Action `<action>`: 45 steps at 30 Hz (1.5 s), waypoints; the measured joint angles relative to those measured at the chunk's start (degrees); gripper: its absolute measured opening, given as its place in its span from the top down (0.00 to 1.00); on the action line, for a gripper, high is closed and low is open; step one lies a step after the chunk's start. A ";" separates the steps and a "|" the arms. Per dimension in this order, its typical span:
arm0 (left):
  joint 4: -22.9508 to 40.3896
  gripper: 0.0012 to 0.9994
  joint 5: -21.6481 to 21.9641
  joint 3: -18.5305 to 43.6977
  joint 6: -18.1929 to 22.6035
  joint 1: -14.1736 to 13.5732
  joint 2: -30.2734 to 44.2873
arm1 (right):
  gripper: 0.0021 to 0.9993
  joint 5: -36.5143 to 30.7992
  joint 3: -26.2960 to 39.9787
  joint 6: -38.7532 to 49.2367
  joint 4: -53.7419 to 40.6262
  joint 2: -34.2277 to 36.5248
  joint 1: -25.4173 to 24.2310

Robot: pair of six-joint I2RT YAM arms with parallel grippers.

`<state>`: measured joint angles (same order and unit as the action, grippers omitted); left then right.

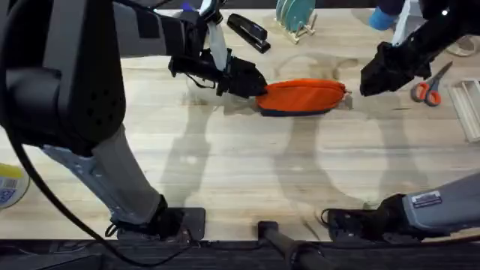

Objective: Unzip the bag, pick up the pens from the table one at a time and place them inside, then zip the bag closed.

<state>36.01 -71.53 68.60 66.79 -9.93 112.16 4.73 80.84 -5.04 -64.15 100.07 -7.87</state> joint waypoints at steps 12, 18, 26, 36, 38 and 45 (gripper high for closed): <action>0.00 0.96 0.02 0.00 -0.01 0.00 0.00 | 0.91 0.89 -0.02 0.53 0.09 -1.86 -2.11; 0.00 0.96 0.02 0.01 -0.01 0.00 -0.01 | 0.22 0.92 -0.02 0.79 -0.39 -6.71 -2.13; 0.00 0.96 0.02 0.02 -0.01 0.00 0.00 | 0.00 0.92 -0.02 1.01 -2.57 -11.77 -2.13; 0.00 0.96 0.09 0.00 -0.86 0.00 0.00 | 0.00 0.94 -0.02 1.01 -5.76 -18.80 -2.13; -0.01 0.96 0.11 0.01 -1.08 0.00 0.00 | 0.00 1.30 -0.02 1.01 -6.61 -20.45 -2.13; -0.08 0.45 0.34 0.00 -1.91 0.04 0.00 | 0.00 4.14 -0.02 1.01 -8.42 -26.47 -2.13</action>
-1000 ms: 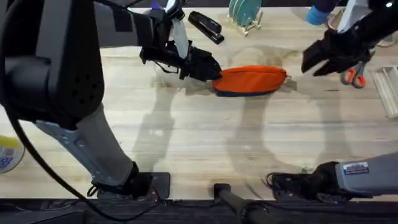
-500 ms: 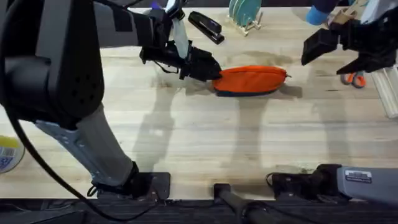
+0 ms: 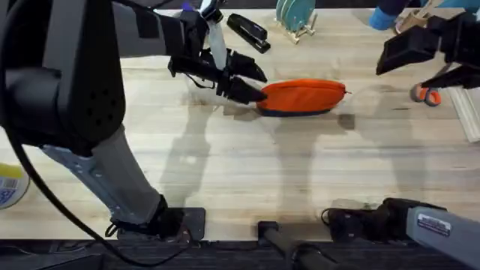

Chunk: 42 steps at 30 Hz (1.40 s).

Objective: Unzip the bag, pick up the pens from the table one at a time and place them inside, then zip the bag closed.

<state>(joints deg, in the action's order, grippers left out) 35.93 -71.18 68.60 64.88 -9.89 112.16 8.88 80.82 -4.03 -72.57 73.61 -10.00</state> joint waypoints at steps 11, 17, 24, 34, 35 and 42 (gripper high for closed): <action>-0.40 0.00 6.84 0.36 -14.71 0.03 0.00 | 0.00 1.05 0.00 0.92 -2.81 -5.94 0.00; 1.52 0.00 15.65 2.21 -21.15 0.03 -1.95 | 0.01 1.06 0.00 1.09 -4.13 -7.11 0.00; 3.69 0.00 24.68 3.54 -26.39 0.03 -14.96 | 0.00 1.46 0.00 1.89 -8.30 -7.26 0.12; 16.79 0.00 35.30 3.87 -36.17 0.03 -26.29 | 0.00 2.49 0.00 3.84 -9.78 -7.26 5.47; 17.62 0.00 36.08 3.87 -36.92 0.03 -27.14 | 0.00 2.54 0.00 3.91 -9.80 -7.26 5.97; 24.01 0.00 41.41 3.87 -45.02 0.03 -35.38 | 0.00 2.61 0.00 4.11 -9.80 -7.26 6.99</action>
<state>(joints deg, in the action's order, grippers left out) 59.94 -29.77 72.47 19.86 -9.87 76.78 11.49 80.82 0.08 -82.37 66.35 -3.01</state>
